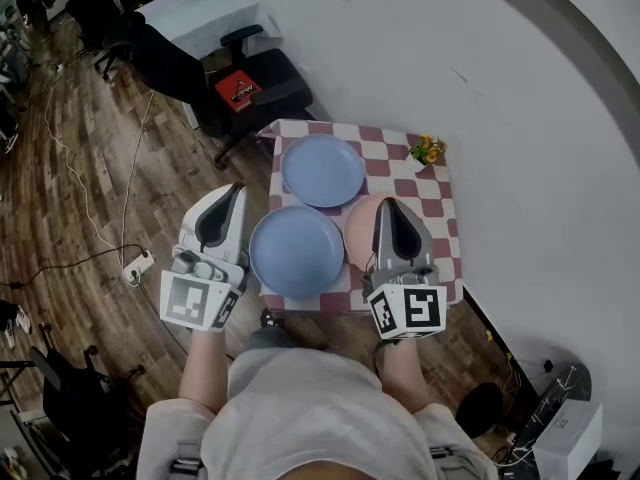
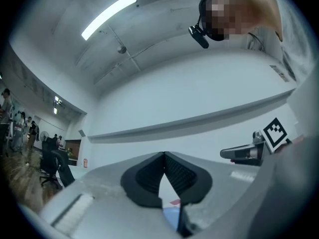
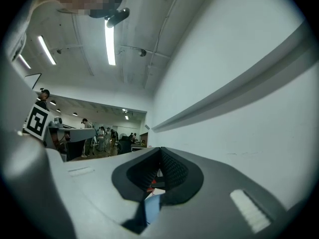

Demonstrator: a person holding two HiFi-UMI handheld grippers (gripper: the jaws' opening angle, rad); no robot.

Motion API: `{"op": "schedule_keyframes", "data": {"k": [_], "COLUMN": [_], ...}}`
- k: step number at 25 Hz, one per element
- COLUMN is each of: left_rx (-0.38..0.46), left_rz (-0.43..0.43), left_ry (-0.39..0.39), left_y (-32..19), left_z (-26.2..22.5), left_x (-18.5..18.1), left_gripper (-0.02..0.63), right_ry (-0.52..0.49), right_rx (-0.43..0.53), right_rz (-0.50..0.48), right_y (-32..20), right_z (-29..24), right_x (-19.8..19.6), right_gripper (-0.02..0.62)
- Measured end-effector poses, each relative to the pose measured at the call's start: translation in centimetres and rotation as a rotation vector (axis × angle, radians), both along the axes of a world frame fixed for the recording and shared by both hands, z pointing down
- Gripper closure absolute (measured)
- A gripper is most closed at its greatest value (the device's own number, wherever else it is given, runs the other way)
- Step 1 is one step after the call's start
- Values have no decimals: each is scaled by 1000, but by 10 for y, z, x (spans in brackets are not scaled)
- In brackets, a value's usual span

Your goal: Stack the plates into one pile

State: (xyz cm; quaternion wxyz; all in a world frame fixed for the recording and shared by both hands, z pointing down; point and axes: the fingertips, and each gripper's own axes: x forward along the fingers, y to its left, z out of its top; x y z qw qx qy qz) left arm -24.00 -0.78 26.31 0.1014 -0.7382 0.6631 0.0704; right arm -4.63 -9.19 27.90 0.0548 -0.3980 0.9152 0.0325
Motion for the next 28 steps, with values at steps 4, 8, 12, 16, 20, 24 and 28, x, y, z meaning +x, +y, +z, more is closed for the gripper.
{"op": "schedule_keyframes", "data": {"k": [4,8,12,16,20,24,28], "left_rx": [-52,-125,-232,-379,-549,-708,-823], "left_rz": [64,121,189,262,282,288,286], "left_ry": [15,22,42,74,67,106,132], "left_y": [-22,-43,-66,-82,-87,-84,-78], "left_z": [15,41,83,140,203,261,306], "left_x": [-16,-23,-23,-18,-18,-23,-29], "left_gripper": [601,601,601,601,601,545,516], "right_ry": [12,38,67,60,32,52,65], "right_rx": [-55,-132,-252,-421,-613,-772,-911], "right_rz": [46,100,150,216,272,311,332], "right_y": [-12,-19,-24,-25,-16,1,23], "right_z": [17,45,87,141,196,247,293], "right_x": [-16,-21,-17,-6,7,15,20], "right_gripper": [594,594,594,594,594,586,552]}}
